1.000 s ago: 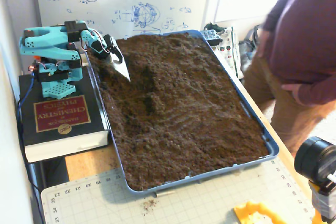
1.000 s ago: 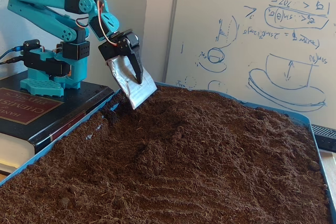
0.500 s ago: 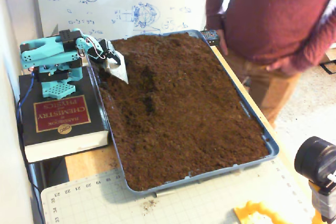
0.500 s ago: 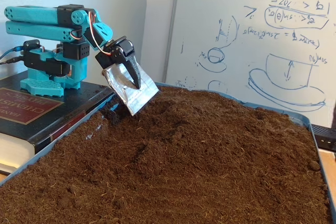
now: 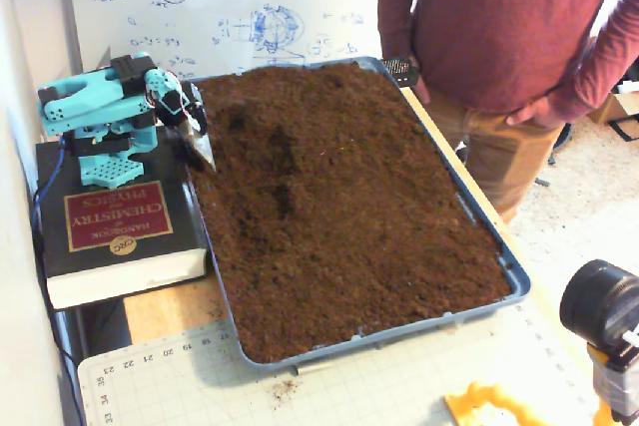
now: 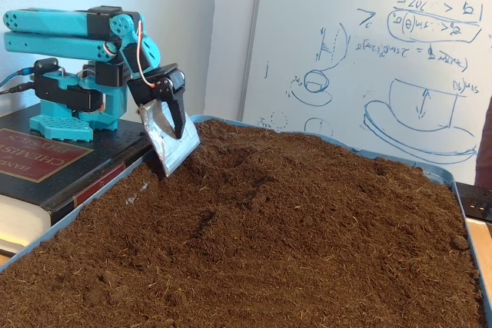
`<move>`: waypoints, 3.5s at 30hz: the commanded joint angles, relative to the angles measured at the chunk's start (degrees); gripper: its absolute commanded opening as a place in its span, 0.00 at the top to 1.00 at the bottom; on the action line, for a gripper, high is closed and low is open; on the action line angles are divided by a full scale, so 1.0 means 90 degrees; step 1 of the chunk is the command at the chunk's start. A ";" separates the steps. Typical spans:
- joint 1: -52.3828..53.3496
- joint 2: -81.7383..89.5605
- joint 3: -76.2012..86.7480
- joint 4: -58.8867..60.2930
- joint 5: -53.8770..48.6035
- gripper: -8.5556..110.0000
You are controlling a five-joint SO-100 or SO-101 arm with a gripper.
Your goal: Build a berm.
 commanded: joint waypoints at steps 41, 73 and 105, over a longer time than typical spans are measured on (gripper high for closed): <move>-0.0381 -0.9170 -0.5176 -0.2793 0.0127 0.92; 0.0449 -0.7070 -0.5469 -0.1445 0.0029 0.93; -0.0059 -1.0469 -0.7305 -0.3311 0.0039 0.92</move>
